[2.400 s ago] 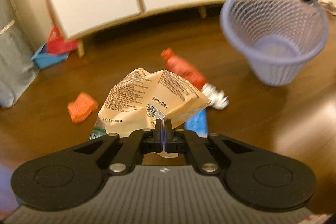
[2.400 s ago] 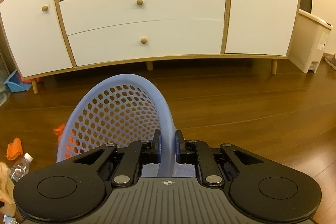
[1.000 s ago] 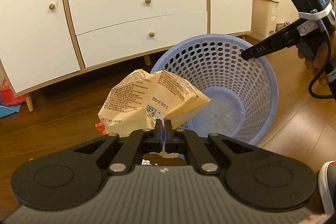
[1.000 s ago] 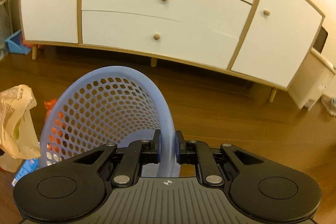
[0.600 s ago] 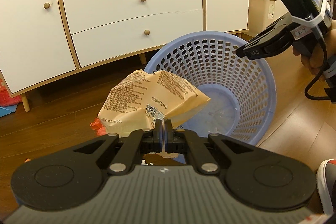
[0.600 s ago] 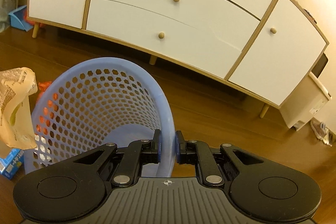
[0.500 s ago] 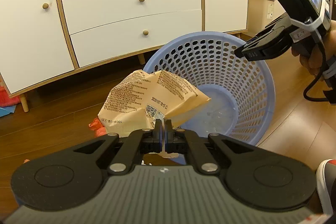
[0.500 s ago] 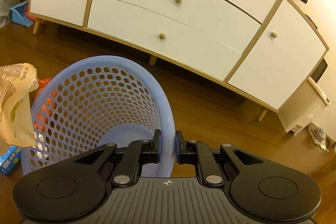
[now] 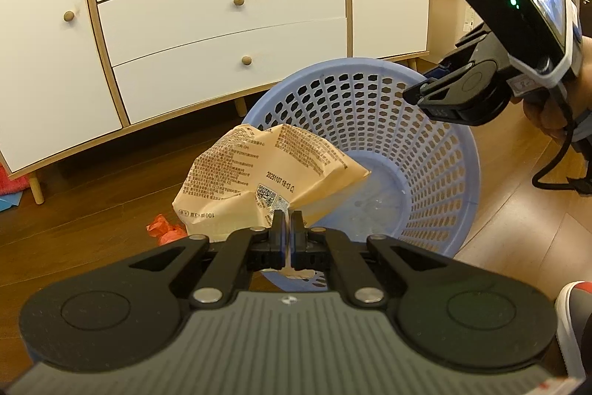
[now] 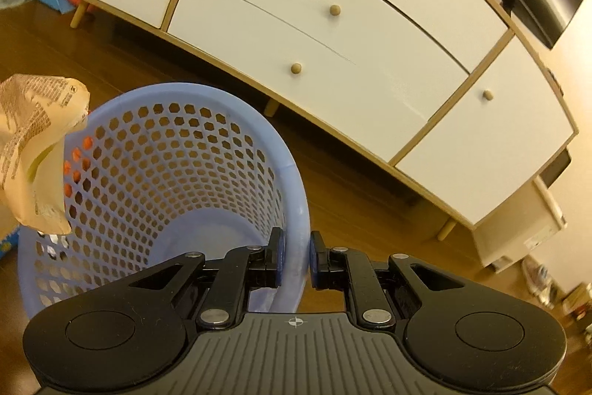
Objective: Collect trash
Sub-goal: 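Carry the paper bag over the wastebasket and open the left tool while the right tool holds it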
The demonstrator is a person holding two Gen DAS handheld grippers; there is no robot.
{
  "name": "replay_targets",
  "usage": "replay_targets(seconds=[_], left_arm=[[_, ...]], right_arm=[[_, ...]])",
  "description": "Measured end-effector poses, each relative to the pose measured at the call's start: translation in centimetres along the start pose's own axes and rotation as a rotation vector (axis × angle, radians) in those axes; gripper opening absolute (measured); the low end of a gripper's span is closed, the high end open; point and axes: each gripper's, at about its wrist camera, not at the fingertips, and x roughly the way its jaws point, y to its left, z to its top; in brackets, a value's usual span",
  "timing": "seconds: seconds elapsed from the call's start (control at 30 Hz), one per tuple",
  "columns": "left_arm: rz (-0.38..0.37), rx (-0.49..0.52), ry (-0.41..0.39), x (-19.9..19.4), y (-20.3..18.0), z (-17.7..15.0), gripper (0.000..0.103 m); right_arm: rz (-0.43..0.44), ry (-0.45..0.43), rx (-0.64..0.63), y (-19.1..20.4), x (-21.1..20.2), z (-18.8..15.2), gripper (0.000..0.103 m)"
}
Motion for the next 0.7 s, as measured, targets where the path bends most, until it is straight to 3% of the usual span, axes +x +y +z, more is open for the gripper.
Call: replay_targets(seconds=[0.7], left_arm=[[-0.024, 0.019, 0.004, 0.5, 0.2, 0.0, 0.001]], right_arm=[[-0.036, -0.015, -0.059, 1.0, -0.4, -0.9, 0.011]])
